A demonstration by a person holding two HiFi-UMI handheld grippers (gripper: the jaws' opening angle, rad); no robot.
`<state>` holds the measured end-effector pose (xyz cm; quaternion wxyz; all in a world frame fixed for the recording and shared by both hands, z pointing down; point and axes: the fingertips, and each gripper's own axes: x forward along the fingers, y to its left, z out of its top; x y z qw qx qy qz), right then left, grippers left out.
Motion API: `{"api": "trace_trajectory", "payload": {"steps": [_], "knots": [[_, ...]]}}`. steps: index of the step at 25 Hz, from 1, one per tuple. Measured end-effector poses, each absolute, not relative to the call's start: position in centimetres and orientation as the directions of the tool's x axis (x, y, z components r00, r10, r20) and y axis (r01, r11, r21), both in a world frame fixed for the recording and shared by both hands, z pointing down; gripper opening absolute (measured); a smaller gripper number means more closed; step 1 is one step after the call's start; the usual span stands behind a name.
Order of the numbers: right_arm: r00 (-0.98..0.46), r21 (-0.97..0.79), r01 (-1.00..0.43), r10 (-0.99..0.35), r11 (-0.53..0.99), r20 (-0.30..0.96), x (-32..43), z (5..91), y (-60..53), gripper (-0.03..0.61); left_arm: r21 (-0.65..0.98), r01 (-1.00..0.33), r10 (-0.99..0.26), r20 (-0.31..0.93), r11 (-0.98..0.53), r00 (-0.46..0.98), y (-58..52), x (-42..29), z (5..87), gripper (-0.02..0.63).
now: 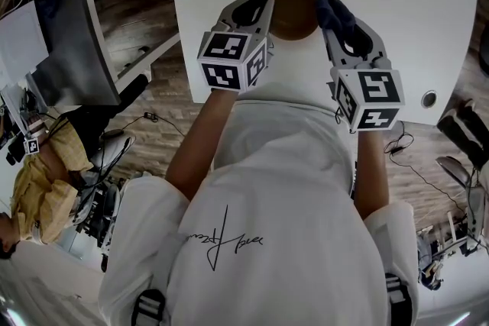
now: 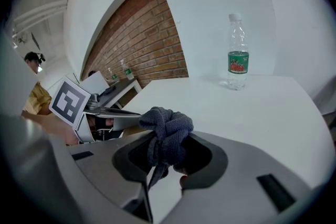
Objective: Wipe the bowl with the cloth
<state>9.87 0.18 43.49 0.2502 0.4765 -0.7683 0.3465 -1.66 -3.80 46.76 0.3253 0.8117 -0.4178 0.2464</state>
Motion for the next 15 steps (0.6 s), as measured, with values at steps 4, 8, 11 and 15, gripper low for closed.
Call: {"api": "trace_trajectory", "payload": {"steps": [4,8,11,15], "knots": [[-0.420,-0.289,-0.905,-0.557,0.311,0.716,10.03,43.34,0.29,0.103,0.316,-0.840,-0.523,0.670,-0.442,0.527,-3.93,-1.51,46.62,0.018],[-0.418,-0.286,-0.906,-0.556,0.311,0.718,10.12,43.55,0.27,0.103,0.303,-0.838,-0.523,0.671,-0.453,0.525,-3.90,-1.37,46.75,0.018],[-0.416,-0.284,-0.907,-0.557,0.310,0.719,9.94,43.53,0.07,0.104,0.294,-0.837,-0.525,0.670,-0.461,0.525,-3.94,-1.59,46.64,0.017],[-0.414,-0.275,-0.907,-0.556,0.318,0.721,9.78,43.53,-0.22,0.104,0.284,-0.833,-0.524,0.669,-0.475,0.527,-3.90,-1.76,46.55,0.015]]}}
